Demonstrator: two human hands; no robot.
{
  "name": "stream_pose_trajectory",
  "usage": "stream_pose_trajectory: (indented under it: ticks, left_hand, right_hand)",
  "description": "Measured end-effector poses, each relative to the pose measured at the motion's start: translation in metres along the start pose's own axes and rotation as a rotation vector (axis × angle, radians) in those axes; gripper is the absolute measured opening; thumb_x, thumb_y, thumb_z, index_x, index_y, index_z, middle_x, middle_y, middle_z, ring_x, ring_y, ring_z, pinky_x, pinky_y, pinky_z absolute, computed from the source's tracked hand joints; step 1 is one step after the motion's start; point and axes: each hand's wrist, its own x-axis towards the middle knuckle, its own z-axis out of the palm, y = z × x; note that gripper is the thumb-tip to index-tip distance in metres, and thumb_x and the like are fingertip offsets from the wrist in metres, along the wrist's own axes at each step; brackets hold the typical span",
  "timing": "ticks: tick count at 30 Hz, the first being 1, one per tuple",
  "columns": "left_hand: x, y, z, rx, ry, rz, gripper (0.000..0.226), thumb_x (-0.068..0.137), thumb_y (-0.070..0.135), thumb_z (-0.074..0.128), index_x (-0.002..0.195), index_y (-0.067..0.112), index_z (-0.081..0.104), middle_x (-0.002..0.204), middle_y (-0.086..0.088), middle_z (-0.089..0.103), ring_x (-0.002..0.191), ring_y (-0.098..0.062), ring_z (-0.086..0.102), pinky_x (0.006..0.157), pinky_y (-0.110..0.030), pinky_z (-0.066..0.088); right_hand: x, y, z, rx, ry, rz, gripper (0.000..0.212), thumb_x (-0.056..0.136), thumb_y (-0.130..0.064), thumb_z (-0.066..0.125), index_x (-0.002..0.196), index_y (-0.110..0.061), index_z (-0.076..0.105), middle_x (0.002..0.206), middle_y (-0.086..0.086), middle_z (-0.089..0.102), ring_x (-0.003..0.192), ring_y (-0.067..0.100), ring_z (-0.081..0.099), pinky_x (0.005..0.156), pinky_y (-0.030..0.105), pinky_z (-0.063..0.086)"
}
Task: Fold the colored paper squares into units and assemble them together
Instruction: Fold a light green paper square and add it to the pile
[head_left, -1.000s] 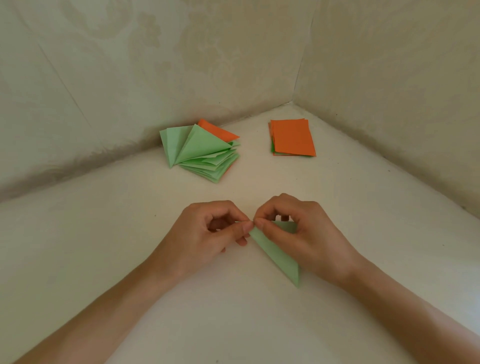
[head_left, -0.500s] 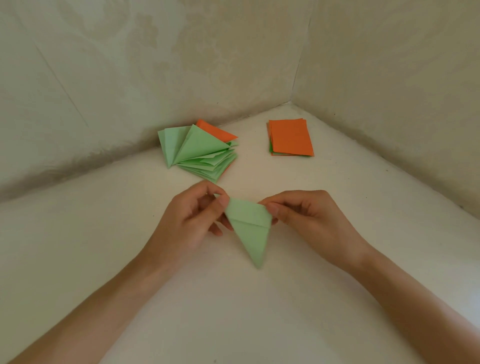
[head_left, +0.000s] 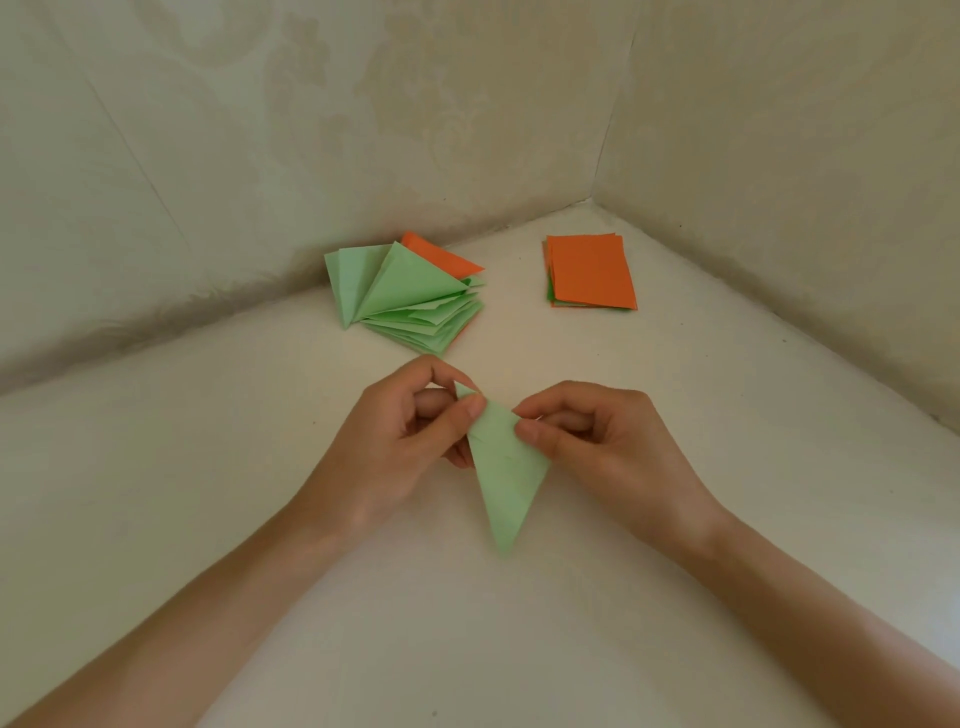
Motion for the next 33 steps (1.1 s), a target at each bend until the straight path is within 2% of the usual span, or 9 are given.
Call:
stream_pose_trajectory:
  ticks: [4,8,11,15,19,24,27,30,33]
  left_hand:
    - [0.0,-0.002,0.001,-0.048,-0.037,-0.036,0.032,0.076,0.013,0.074,0.101,0.016,0.055,0.069,-0.006,0.067,0.067,-0.018,0.063,0.066,-0.026,0.055]
    - [0.0,0.0,0.003,-0.035,-0.027,-0.035,0.038,0.072,0.015,0.068,0.107,0.017,0.053,0.062,-0.008,0.064,0.058,-0.014,0.062,0.061,-0.022,0.052]
    - [0.0,0.0,0.002,-0.068,0.003,-0.072,0.038,0.071,0.016,0.066,0.107,0.015,0.055,0.061,-0.005,0.064,0.059,-0.015,0.063,0.061,-0.024,0.054]
    - [0.0,0.002,0.003,-0.104,-0.03,-0.115,0.046,0.068,0.015,0.068,0.111,0.017,0.055,0.061,0.0,0.064,0.06,-0.01,0.062,0.062,-0.021,0.054]
    - [-0.001,0.001,0.002,-0.126,-0.049,-0.125,0.045,0.072,0.004,0.067,0.113,0.016,0.053,0.066,0.001,0.067,0.065,-0.009,0.064,0.062,-0.021,0.053]
    - [-0.001,0.003,0.002,-0.16,-0.058,-0.092,0.059,0.067,0.006,0.067,0.12,0.023,0.048,0.068,-0.002,0.067,0.065,-0.014,0.064,0.063,-0.025,0.055]
    - [-0.003,0.005,0.002,-0.142,-0.106,-0.049,0.053,0.074,0.004,0.072,0.118,0.024,0.049,0.074,-0.004,0.07,0.069,-0.014,0.065,0.064,-0.024,0.053]
    - [-0.004,0.005,0.002,-0.139,-0.135,-0.038,0.049,0.074,0.002,0.067,0.116,0.022,0.052,0.075,-0.004,0.069,0.07,-0.015,0.064,0.067,-0.023,0.053]
    - [-0.006,0.006,0.001,-0.123,-0.141,-0.035,0.033,0.076,0.007,0.064,0.106,0.015,0.053,0.08,-0.006,0.071,0.075,-0.017,0.068,0.067,-0.022,0.052]
  right_hand:
    - [-0.001,-0.003,-0.001,0.082,0.068,-0.018,0.011,0.085,-0.01,0.065,0.089,-0.02,0.067,0.073,0.005,0.071,0.071,0.009,0.063,0.07,0.023,0.046]
    - [-0.006,-0.001,0.003,-0.31,0.004,-0.211,0.032,0.081,-0.034,0.066,0.111,-0.033,0.055,0.099,-0.015,0.062,0.093,0.002,0.055,0.079,0.011,0.039]
    - [-0.006,0.004,0.007,-0.431,-0.04,-0.284,0.041,0.081,-0.035,0.063,0.12,-0.029,0.052,0.109,-0.023,0.051,0.101,-0.001,0.049,0.086,0.008,0.034]
    - [-0.004,0.002,0.002,-0.356,0.011,-0.221,0.028,0.084,-0.033,0.056,0.112,-0.037,0.052,0.106,-0.025,0.056,0.1,0.0,0.052,0.083,0.014,0.04]
    - [-0.005,-0.001,-0.001,-0.289,0.027,-0.185,0.023,0.088,-0.035,0.05,0.108,-0.029,0.061,0.1,-0.019,0.063,0.096,0.004,0.057,0.08,0.019,0.043]
    - [-0.004,-0.003,-0.003,-0.126,0.098,-0.152,0.026,0.092,-0.031,0.044,0.076,-0.016,0.058,0.068,-0.006,0.051,0.066,0.011,0.045,0.061,0.023,0.036]
    - [-0.001,-0.003,-0.006,-0.044,0.152,-0.095,0.035,0.094,-0.023,0.048,0.07,0.002,0.05,0.064,0.01,0.039,0.061,0.01,0.036,0.055,0.022,0.03]
    - [0.001,-0.004,-0.007,0.107,0.152,-0.016,0.036,0.096,-0.014,0.049,0.068,0.008,0.046,0.064,0.008,0.039,0.06,0.013,0.036,0.053,0.02,0.032]
    - [0.002,-0.004,-0.009,0.154,0.135,0.007,0.043,0.088,-0.027,0.051,0.072,0.013,0.046,0.065,0.013,0.039,0.062,0.018,0.035,0.056,0.028,0.028]
